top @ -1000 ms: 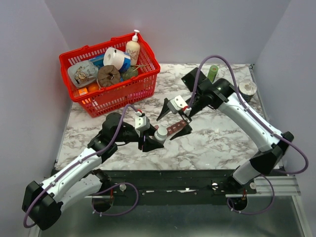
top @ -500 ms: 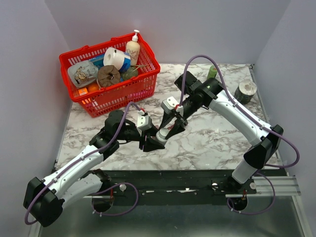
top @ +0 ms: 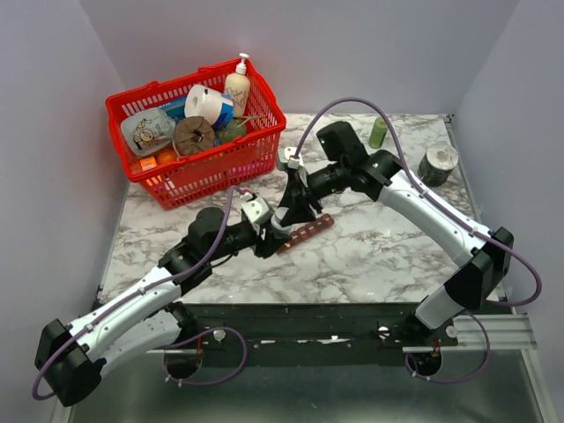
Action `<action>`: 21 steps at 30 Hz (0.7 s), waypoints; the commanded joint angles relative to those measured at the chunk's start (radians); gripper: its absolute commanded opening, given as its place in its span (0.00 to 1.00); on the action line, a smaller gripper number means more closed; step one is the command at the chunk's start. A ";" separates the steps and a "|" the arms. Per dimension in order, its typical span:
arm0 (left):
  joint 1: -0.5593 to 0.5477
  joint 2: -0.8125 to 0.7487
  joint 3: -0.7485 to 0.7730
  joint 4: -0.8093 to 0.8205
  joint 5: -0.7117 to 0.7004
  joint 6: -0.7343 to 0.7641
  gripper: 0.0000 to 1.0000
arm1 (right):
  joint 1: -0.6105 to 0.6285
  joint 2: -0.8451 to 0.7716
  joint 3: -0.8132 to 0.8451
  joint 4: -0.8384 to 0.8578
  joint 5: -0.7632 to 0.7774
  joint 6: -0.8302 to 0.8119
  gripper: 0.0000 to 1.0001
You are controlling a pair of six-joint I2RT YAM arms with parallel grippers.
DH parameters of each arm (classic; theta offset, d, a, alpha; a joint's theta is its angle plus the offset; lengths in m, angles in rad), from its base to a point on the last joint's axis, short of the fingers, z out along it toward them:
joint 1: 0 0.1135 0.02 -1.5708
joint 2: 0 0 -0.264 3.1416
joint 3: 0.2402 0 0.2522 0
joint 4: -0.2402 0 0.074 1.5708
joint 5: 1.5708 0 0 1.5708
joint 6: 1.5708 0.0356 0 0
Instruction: Sort the pills into containers
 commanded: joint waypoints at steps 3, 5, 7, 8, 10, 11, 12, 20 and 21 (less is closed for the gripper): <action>-0.072 0.049 0.026 0.404 -0.525 0.013 0.00 | 0.026 0.023 -0.201 0.222 0.235 0.459 0.49; -0.070 0.055 0.011 0.407 -0.462 0.018 0.00 | 0.023 0.020 -0.177 0.204 0.201 0.443 0.63; -0.069 0.043 -0.006 0.392 -0.356 0.036 0.00 | 0.015 -0.004 -0.134 0.180 0.156 0.398 0.77; -0.066 0.031 -0.017 0.352 -0.312 0.045 0.00 | -0.002 -0.015 -0.119 0.176 0.130 0.381 0.82; -0.043 0.014 -0.028 0.306 -0.190 0.062 0.00 | -0.028 -0.043 -0.059 0.153 0.046 0.329 0.99; -0.037 -0.007 -0.041 0.262 -0.087 0.059 0.00 | -0.052 -0.047 -0.034 0.138 0.000 0.298 1.00; -0.026 -0.017 -0.046 0.242 -0.032 0.059 0.00 | -0.063 -0.052 -0.010 0.090 -0.053 0.230 1.00; 0.028 -0.061 -0.036 0.062 0.364 0.047 0.00 | -0.083 -0.067 0.139 -0.476 -0.253 -0.664 1.00; 0.028 -0.052 -0.026 0.054 0.418 0.042 0.00 | -0.080 -0.058 0.141 -0.528 -0.276 -0.740 1.00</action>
